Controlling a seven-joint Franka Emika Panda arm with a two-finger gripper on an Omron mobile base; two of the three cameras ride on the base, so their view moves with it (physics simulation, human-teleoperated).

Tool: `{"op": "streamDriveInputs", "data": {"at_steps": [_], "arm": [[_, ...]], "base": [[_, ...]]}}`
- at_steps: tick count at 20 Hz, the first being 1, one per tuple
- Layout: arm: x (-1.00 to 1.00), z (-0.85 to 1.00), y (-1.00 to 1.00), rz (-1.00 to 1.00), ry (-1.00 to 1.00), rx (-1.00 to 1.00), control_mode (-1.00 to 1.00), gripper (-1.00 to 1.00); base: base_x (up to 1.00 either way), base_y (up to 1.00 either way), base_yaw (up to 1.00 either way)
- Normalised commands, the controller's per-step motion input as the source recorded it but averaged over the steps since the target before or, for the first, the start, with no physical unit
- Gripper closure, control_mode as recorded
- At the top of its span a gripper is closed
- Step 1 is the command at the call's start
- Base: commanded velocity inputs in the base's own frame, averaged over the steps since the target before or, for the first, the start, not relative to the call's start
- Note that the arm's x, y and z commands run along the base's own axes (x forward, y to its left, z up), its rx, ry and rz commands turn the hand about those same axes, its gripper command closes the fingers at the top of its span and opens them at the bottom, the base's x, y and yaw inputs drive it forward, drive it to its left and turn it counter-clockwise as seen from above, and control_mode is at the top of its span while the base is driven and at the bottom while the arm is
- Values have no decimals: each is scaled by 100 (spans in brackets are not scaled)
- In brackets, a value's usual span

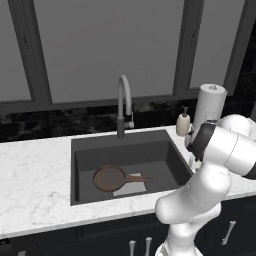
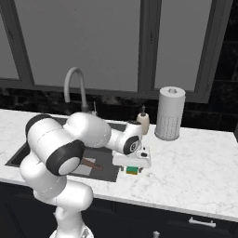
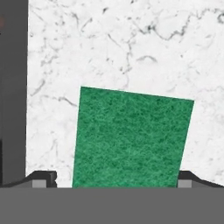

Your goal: Pick the pan and sponge and place them into the sink. Then turn on the water.

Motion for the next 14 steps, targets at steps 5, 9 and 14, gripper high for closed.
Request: {"op": "streamDriveInputs", "data": {"at_steps": [5,9,14], "arm": [[0,-11,0,0,0,0,-100,100],[0,0,0,0,0,0,-100,100],[0,0,0,0,0,0,-100,100]], "base": [[0,0,0],[0,0,0],[0,0,0]]}}
